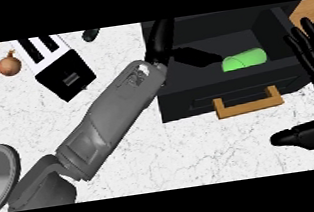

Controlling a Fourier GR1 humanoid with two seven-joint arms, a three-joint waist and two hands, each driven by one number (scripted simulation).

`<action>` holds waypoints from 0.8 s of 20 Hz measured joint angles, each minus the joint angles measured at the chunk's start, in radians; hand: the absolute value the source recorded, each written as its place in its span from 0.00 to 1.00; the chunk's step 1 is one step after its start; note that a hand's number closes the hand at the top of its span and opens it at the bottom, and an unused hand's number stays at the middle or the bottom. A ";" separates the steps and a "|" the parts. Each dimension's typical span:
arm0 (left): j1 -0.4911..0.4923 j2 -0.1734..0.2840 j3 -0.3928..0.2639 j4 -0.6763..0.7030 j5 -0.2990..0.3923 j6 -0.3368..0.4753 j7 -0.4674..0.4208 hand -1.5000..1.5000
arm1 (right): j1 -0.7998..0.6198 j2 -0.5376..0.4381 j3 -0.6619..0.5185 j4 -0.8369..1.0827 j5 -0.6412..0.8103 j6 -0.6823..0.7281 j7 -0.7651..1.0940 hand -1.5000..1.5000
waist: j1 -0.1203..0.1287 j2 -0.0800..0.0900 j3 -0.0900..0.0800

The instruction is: Pick up the cup, place it into the drawer and close the drawer

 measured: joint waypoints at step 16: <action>0.008 0.080 0.131 -0.152 0.071 -0.019 -0.004 0.00 | 0.117 -0.151 0.039 -0.175 0.066 0.158 0.075 1.00 | 0.085 -0.022 -0.001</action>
